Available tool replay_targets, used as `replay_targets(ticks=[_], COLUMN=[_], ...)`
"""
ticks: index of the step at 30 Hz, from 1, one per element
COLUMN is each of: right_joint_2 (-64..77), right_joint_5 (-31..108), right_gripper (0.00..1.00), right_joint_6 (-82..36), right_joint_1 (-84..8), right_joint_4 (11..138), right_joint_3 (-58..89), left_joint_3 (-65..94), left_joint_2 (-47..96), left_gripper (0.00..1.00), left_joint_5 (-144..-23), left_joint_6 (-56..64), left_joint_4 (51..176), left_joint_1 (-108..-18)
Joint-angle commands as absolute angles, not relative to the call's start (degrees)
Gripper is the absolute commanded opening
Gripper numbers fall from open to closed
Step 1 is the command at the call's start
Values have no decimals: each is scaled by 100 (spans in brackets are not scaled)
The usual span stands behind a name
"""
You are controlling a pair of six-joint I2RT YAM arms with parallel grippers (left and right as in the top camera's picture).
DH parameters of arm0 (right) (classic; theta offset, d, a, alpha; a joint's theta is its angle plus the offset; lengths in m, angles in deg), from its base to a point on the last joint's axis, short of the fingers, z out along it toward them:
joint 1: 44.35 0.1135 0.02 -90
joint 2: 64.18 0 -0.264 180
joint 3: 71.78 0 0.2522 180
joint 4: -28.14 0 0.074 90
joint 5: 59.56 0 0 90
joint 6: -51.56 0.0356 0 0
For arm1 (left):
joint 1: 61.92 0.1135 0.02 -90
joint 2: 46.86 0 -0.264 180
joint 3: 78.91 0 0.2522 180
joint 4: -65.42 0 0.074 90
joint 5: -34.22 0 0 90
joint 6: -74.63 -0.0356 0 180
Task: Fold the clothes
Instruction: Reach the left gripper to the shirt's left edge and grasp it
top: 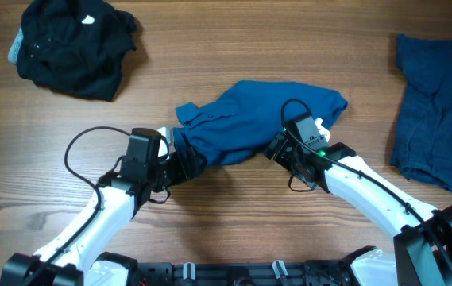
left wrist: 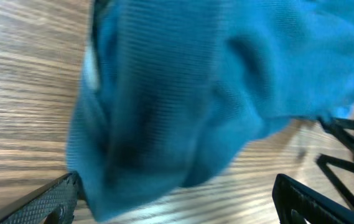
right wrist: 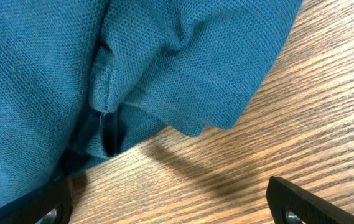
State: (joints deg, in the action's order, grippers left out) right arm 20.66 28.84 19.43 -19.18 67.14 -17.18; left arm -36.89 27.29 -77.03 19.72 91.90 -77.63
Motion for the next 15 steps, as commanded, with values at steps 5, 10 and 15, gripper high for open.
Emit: replay_targets(ticks=[5,10,15], right_joint_2=[2079,2079,2079], right_joint_5=[2726,2726,2724], right_gripper=[100,100,100], right_joint_6=[2021,2021,2017], right_joint_1=[-1913,-1913,-1913], right_joint_4=[6718,6718,6709], right_joint_3=[-1733,-1733,-1733], left_joint_3=[-3593,-3593,-3593], left_joint_2=[2935,2932,2932], left_gripper=[99,93,93], left_joint_5=[-7240,-7419,-7419], left_joint_6=[2129,2127,2114], left_joint_4=[8890,8700,8503], left_joint_1=[-7802,-7826,-7960])
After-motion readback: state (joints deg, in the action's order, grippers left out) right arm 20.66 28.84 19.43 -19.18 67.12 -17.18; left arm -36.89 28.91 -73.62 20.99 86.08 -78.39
